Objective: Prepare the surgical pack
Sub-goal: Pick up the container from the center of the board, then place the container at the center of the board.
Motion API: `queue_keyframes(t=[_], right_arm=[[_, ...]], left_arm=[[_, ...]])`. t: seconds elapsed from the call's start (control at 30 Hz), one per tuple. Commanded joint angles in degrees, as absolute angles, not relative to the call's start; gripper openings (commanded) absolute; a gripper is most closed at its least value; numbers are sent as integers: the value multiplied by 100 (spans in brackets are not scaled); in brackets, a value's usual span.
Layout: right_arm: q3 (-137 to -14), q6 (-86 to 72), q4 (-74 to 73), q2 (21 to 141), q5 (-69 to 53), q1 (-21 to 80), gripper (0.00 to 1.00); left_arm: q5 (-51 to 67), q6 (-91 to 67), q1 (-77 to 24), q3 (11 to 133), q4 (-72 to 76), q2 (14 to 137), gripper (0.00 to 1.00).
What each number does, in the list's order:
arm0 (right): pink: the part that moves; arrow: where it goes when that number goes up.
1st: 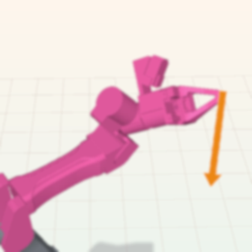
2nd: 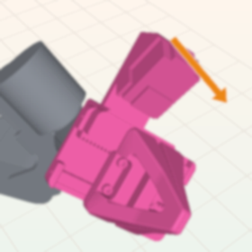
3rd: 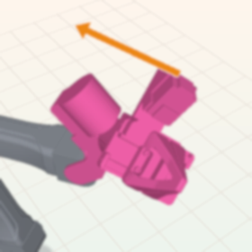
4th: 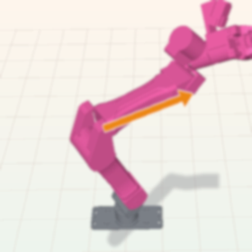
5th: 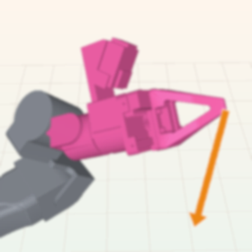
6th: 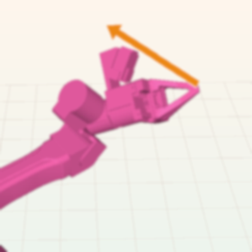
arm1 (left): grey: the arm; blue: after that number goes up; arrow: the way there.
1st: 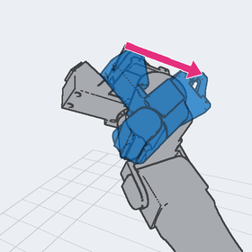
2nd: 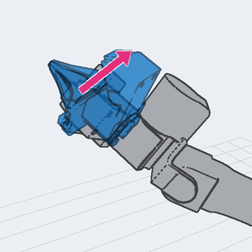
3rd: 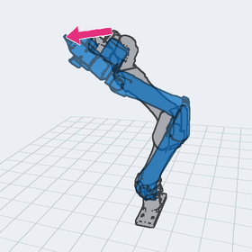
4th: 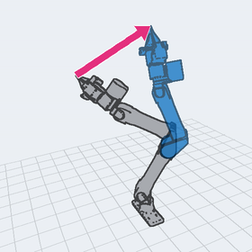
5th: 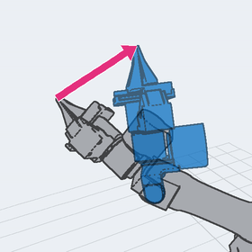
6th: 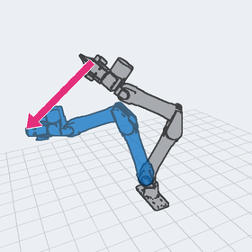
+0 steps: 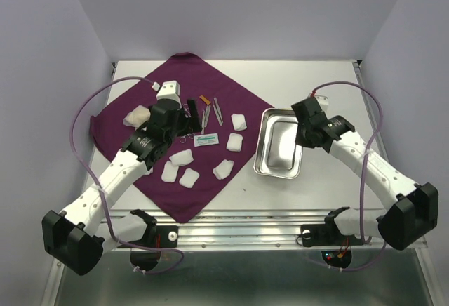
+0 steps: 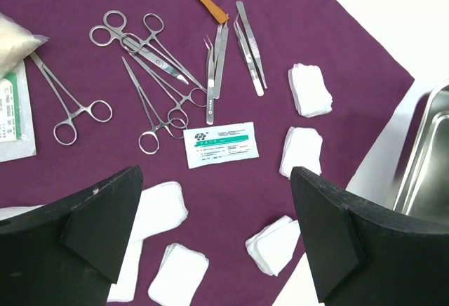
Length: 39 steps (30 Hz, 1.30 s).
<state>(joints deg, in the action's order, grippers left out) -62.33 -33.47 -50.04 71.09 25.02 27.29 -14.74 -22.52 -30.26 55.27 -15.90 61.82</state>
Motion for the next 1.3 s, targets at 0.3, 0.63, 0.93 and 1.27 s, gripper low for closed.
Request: queue_keyframes(t=[0.3, 0.63, 0.93, 1.27], right_arm=[[-6750, -995, -2611, 8244, 880, 1873, 1], [-6908, -527, -2136, 9202, 826, 1618, 1], [-7075, -668, -2074, 9659, 984, 1617, 27], [-7356, -843, -2416, 9378, 1090, 1617, 75]], left_arm=[[-1283, -1819, -3006, 5660, -2109, 5625, 99], [-1169, -1960, -2997, 5441, -2241, 5379, 99], [-1143, -2004, -3006, 5467, -2338, 5432, 99], [-1213, -2030, -3006, 5537, -2373, 5572, 99]])
